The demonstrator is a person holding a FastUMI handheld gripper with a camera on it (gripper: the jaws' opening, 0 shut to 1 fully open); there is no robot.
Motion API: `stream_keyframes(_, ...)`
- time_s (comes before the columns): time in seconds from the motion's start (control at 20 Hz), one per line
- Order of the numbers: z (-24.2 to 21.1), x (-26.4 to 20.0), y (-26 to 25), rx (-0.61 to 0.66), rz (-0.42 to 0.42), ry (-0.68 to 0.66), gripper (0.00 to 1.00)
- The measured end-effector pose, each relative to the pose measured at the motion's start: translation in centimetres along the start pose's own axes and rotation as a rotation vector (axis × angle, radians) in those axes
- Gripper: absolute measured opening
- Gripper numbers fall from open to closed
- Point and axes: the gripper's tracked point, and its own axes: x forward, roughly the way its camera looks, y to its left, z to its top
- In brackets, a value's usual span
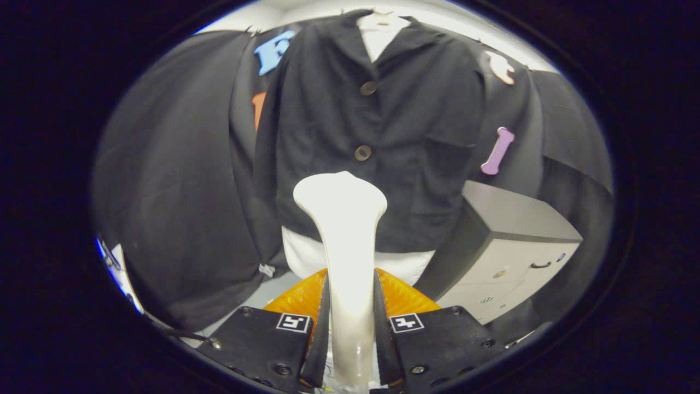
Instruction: Iron the clothes twice with a garment steamer, once on the left side and once on the right side.
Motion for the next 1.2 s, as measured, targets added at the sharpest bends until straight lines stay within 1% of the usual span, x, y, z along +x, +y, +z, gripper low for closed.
stream_keyframes(0.15,0.8,-4.4,-5.0,0.023,0.000,-0.073,0.40)
stream_keyframes(0.25,0.4,-7.5,-9.3,0.048,-0.041,-0.110,0.40)
stream_keyframes(0.4,-1.4,-11.2,-15.4,0.064,-0.092,-0.158,0.40)
stream_keyframes(0.6,-6.9,-15.9,-23.1,0.082,-0.157,-0.177,0.40)
stream_keyframes(0.75,-12.6,-19.1,-27.2,0.094,-0.175,-0.137,0.40)
stream_keyframes(0.9,-17.5,-22.3,-30.0,0.089,-0.184,-0.089,0.39)
stream_keyframes(1.05,-20.7,-25.4,-31.7,0.100,-0.188,-0.079,0.39)
stream_keyframes(1.2,-22.6,-27.9,-33.2,0.107,-0.201,-0.086,0.39)
